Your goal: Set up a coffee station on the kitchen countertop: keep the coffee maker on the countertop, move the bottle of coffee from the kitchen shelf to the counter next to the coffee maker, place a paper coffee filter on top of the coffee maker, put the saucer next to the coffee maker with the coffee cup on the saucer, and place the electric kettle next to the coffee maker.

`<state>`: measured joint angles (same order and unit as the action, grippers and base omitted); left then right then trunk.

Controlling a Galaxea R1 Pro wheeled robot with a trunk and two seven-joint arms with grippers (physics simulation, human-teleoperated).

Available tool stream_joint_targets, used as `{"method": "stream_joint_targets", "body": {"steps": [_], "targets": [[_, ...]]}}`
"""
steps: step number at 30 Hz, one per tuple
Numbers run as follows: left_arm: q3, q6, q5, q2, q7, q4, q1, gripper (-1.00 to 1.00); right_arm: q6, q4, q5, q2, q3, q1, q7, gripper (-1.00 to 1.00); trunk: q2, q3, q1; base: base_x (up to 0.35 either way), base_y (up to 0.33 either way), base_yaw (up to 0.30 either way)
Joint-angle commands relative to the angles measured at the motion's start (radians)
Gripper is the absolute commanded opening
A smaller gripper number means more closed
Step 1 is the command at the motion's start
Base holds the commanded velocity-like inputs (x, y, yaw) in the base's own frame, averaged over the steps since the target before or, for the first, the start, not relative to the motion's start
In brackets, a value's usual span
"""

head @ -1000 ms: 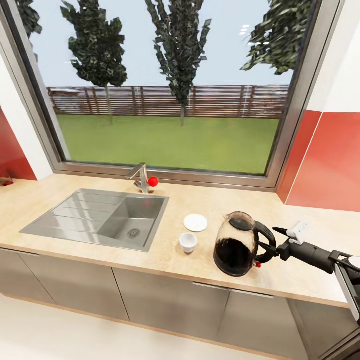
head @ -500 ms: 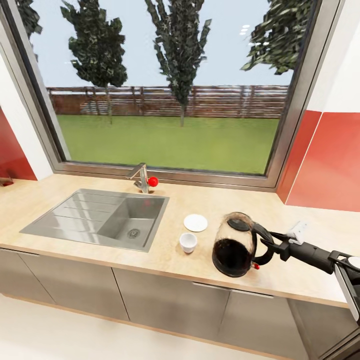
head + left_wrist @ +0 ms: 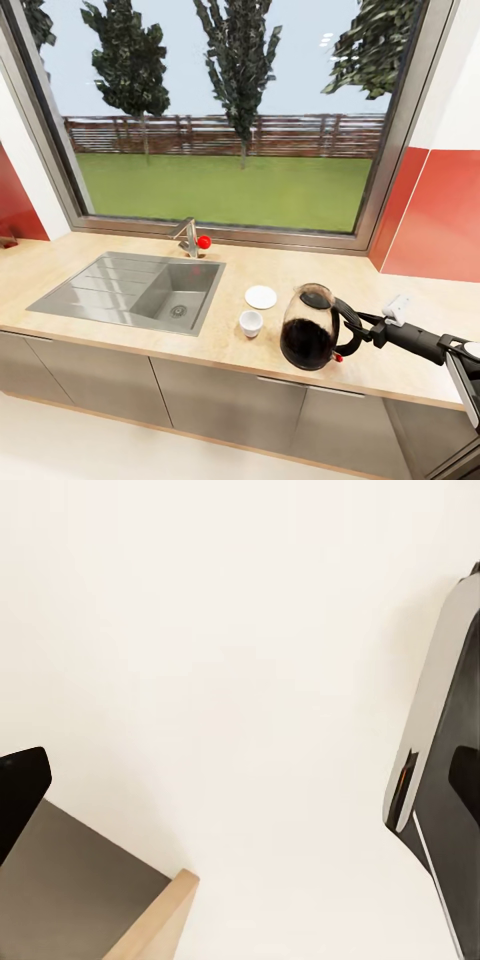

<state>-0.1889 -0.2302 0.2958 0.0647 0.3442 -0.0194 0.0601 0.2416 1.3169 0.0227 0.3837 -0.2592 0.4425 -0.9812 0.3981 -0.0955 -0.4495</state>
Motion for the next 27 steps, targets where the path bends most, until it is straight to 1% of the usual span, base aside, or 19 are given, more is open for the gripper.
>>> {"method": "stream_joint_targets", "body": {"steps": [1, 14, 19, 21, 24, 27], "targets": [[-0.009, -0.005, 0.009, 0.0, 0.001, -0.002, 0.001, 1.0, 0.008, 0.001, 0.004, 0.0, -0.001, 0.001, -0.006, -1.0, 0.002, -0.002, -0.001, 0.0, 0.0, 0.0], [-0.009, -0.005, 0.008, 0.0, 0.001, -0.002, 0.001, 1.0, 0.01, 0.011, 0.001, 0.0, -0.005, 0.001, -0.005, -1.0, 0.002, -0.002, -0.001, 0.0, 0.0, 0.0], [-0.009, -0.004, 0.008, 0.0, 0.001, -0.002, 0.001, 1.0, 0.016, 0.062, 0.002, 0.0, -0.006, 0.001, -0.003, -1.0, 0.002, -0.002, -0.001, 0.0, 0.0, 0.0], [-0.009, -0.005, 0.008, 0.0, 0.001, -0.002, 0.001, 1.0, 0.037, 0.09, 0.002, 0.0, -0.006, 0.001, -0.002, -1.0, 0.002, -0.002, -0.001, 0.0, 0.0, 0.0], [-0.009, -0.005, 0.008, 0.0, 0.001, -0.002, 0.001, 1.0, 0.107, 0.137, 0.001, 0.002, -0.007, 0.001, -0.002, -1.0, 0.002, -0.002, -0.001, 0.0, 0.0, 0.0], [-0.009, -0.005, 0.008, 0.0, 0.001, -0.002, 0.001, 1.0, 0.157, 0.166, 0.0, 0.003, -0.008, 0.002, -0.001, -1.0, 0.002, -0.002, -0.001, 0.0, 0.0, 0.0]]}}
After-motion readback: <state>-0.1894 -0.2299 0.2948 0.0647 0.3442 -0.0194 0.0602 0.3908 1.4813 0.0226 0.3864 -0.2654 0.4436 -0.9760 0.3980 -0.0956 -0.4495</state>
